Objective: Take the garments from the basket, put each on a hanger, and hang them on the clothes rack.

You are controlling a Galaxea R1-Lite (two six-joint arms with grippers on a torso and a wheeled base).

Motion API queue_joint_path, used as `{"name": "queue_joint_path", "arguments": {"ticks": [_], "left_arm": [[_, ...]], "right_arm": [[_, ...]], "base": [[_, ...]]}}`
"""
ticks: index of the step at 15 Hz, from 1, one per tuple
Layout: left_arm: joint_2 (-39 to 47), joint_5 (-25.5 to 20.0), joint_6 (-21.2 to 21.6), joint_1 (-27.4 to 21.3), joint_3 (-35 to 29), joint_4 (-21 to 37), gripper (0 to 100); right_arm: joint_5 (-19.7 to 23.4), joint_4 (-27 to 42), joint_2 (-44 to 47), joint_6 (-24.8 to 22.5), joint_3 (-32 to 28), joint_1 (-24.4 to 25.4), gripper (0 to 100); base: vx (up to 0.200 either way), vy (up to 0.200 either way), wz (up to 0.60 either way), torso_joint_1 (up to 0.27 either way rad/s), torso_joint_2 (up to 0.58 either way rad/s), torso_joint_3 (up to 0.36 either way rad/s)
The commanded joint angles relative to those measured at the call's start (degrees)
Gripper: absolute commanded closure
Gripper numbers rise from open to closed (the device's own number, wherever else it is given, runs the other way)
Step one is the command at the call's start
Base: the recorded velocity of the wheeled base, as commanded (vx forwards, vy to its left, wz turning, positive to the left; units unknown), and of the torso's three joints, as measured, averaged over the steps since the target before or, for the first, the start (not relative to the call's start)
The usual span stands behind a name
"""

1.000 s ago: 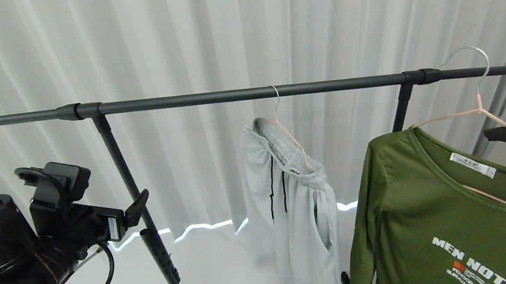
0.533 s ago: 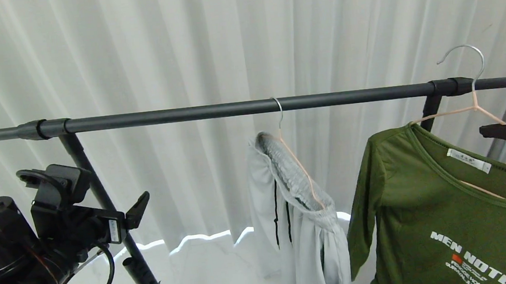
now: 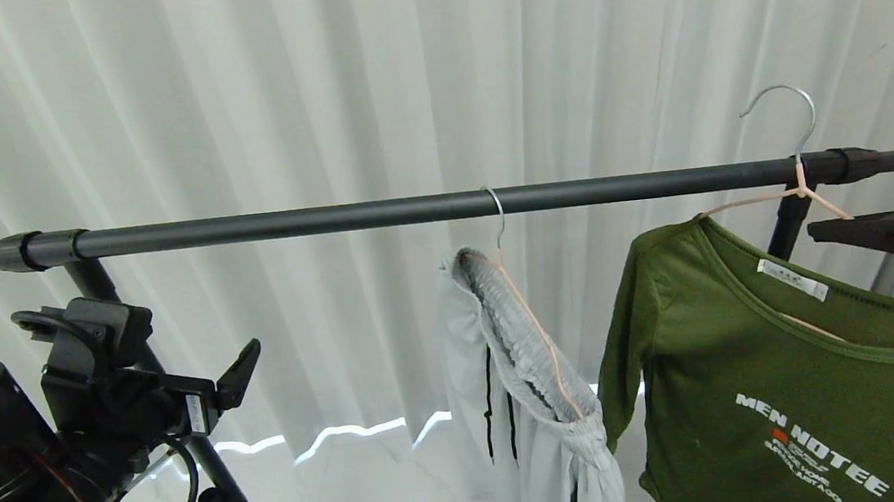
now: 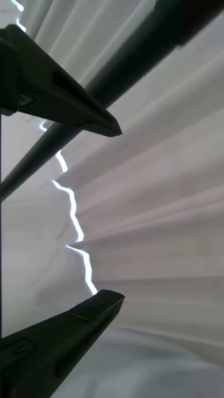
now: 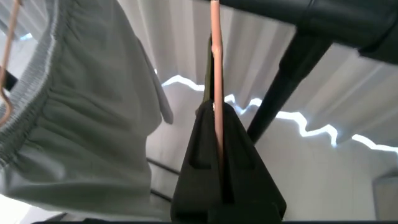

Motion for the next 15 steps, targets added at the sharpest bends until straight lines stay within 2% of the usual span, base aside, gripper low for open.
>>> {"name": "queue_joint_path", "arguments": {"ticks": [1,2,6,15], "left_arm": [[0.0,0.0,0.0,-0.1,0.6,0.0,0],[0.0,0.0,0.0,-0.1,0.6,0.0,0],[0.0,0.0,0.0,-0.1,0.5,0.0,0],[0.0,0.0,0.0,-0.1,0.7,0.0,0]], "right_arm": [[0.0,-0.2,2.5,0.1,0.0,0.1,100],[0.0,-0.2,3.0,0.2,0.2,0.1,100],[0.1,-0.4,5.1,5.6,0.7,1.9,100],[-0.1,-0.4,3.9,5.5,3.6,2.2,100]], "base": [[0.000,0.000,0.00,0.000,0.00,0.000],[0.000,0.000,0.00,0.000,0.00,0.000],[0.000,0.000,0.00,0.000,0.00,0.000],[0.000,0.000,0.00,0.000,0.00,0.000]]}}
